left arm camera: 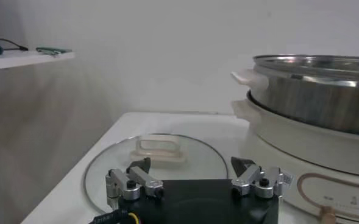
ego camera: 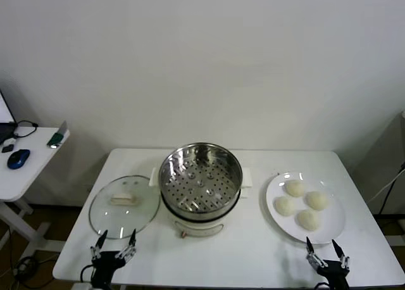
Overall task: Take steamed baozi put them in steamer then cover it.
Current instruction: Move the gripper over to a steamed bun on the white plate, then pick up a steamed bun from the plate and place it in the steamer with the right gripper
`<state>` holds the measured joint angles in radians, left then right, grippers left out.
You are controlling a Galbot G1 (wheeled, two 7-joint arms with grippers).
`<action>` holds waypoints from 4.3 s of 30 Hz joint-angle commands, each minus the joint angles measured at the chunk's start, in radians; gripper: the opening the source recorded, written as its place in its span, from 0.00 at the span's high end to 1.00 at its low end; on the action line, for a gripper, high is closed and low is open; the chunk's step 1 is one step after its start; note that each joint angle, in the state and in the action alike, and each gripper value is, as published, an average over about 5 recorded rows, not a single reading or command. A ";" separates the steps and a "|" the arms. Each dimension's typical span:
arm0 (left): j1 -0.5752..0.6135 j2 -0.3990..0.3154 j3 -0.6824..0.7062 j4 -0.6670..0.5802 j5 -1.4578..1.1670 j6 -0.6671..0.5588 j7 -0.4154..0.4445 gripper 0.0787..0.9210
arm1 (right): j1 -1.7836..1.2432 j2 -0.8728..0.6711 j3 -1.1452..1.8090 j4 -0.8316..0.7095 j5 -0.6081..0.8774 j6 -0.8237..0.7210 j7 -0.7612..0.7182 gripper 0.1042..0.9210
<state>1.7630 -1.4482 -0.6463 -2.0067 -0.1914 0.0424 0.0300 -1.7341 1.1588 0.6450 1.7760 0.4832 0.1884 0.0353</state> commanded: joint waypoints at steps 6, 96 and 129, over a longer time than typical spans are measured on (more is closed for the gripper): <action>0.001 0.001 0.005 -0.008 0.008 0.003 0.002 0.12 | 0.129 -0.048 0.050 0.087 -0.023 -0.264 0.061 0.12; -0.015 -0.016 0.007 -0.015 0.044 -0.002 0.011 0.12 | 1.785 -0.277 -1.465 -1.016 -0.586 -0.219 -1.100 0.30; -0.024 -0.018 0.021 -0.032 0.065 0.000 0.012 0.12 | 2.567 -0.059 -2.090 -0.225 -0.607 0.240 -0.920 0.30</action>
<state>1.7387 -1.4657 -0.6246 -2.0374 -0.1264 0.0423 0.0412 0.7697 1.0165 -1.3780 1.4418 -0.0248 0.3373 -0.9372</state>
